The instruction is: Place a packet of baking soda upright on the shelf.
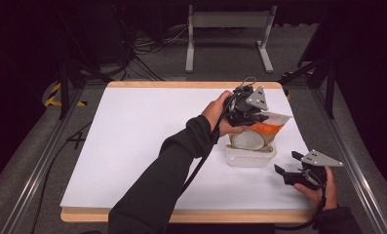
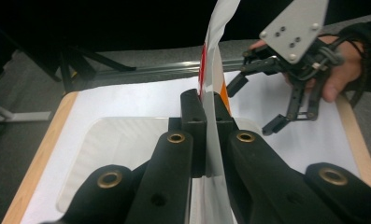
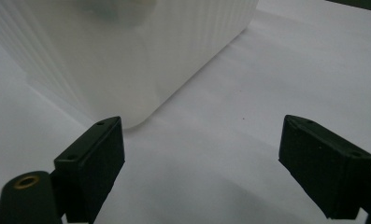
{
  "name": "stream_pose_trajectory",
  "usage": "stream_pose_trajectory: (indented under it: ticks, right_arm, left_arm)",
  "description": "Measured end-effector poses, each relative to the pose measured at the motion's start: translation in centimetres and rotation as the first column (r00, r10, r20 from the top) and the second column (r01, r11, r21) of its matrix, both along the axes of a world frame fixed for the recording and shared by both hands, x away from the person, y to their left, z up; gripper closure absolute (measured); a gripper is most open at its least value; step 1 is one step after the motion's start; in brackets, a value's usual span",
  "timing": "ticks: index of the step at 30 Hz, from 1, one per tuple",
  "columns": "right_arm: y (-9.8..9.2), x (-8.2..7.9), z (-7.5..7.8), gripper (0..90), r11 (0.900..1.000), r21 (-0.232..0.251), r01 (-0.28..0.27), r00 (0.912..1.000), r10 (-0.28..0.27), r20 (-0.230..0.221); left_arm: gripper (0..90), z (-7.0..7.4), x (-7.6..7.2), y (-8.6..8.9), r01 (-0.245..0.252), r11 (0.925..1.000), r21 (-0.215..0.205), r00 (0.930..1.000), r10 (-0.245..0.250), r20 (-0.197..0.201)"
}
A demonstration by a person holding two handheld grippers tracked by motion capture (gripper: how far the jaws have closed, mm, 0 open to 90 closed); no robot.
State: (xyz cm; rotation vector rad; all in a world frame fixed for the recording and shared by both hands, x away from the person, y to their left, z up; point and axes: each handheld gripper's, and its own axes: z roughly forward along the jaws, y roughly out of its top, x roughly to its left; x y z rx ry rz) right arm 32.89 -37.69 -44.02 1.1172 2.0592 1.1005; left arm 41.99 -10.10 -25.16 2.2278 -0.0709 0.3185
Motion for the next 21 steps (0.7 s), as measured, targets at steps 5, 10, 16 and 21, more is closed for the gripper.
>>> stream_pose_trajectory:
  ticks: [5,10,16,21]
  right_arm:
    - [0.0,0.0,0.0,14.9,1.0,-0.002,0.001,1.0,-0.001,-0.004]
    - [0.1,0.0,0.0,14.8,1.0,-0.005,0.001,1.0,-0.001,-0.005]
    - [0.1,0.0,0.0,14.8,1.0,-0.006,0.002,1.0,-0.002,-0.007]
    - [0.1,0.0,0.0,14.8,1.0,-0.005,0.001,1.0,-0.001,-0.007]
  left_arm:
    - [89.9,0.9,-0.6,0.3,-0.01,0.9999,-0.007,0.9998,0.01,0.018]
    - [89.8,0.9,-0.7,0.3,0.0,0.9999,-0.01,1.0,0.0,0.004]
    - [89.8,-1.5,-0.1,-0.6,0.004,1.0,0.002,0.999,-0.004,-0.045]
    - [89.7,-2.7,-0.2,-1.1,0.023,0.9997,0.012,0.9975,-0.022,-0.067]
